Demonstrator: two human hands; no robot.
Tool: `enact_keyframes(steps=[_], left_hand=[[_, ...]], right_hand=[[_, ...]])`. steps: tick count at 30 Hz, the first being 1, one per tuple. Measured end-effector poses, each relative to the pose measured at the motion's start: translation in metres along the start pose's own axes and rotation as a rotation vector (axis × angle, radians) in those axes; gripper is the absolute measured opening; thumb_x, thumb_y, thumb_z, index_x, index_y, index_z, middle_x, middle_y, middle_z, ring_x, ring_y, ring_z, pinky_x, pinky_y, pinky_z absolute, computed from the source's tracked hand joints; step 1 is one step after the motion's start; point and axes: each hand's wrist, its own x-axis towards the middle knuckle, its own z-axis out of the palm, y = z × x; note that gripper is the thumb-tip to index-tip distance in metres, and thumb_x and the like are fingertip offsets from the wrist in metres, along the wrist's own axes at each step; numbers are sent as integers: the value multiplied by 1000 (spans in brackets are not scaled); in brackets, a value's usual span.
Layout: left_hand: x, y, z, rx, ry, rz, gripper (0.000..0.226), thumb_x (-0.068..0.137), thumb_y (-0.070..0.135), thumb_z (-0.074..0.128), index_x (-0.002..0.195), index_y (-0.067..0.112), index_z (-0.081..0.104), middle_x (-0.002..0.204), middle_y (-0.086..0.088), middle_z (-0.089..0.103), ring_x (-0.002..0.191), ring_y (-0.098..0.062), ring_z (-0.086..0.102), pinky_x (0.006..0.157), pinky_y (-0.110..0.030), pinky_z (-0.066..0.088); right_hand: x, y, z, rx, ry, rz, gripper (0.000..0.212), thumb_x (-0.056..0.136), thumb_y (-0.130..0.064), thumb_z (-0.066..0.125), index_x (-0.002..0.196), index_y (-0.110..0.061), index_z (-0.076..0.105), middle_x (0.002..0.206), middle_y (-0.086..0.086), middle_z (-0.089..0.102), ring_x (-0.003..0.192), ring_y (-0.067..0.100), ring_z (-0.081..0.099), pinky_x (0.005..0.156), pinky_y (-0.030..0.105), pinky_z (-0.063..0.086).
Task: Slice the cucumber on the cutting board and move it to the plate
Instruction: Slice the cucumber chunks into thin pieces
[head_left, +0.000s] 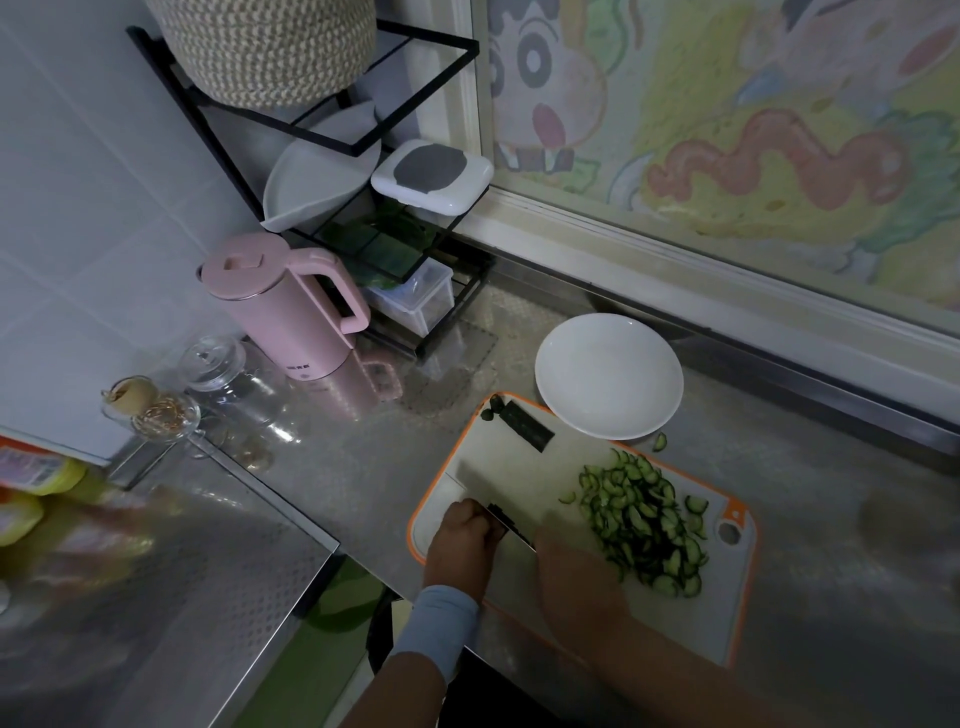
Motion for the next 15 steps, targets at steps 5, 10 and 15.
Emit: enact_keyframes(steps=[5,10,15], left_hand=[[-3,5,-3,-30,-2,-51,14,76,17,75,66,10,69,72,-4,63,70,-23,60,59,-23,43],[-4,7,-4,-36,35,-81,25,93,28,54,99,12,73,101,-4,65,98,-20,56,81,-23,39],[-6,7,-4,-41,45,-83,26,94,27,54,99,9,72,100,-5,65,96,-20,57,81,-21,39]], right_hand=[[13,0,22,-35,-38,31,37,77,-25,43,110,-10,47,51,4,59,41,11,57,39,22,45],[-1,1,5,-61,-55,-25,36,81,-23,67,114,-10,59,70,2,66,62,16,66,54,29,50],[-13,8,5,-74,30,-42,42,57,-23,85,94,-13,67,53,-1,59,44,10,58,38,21,40]])
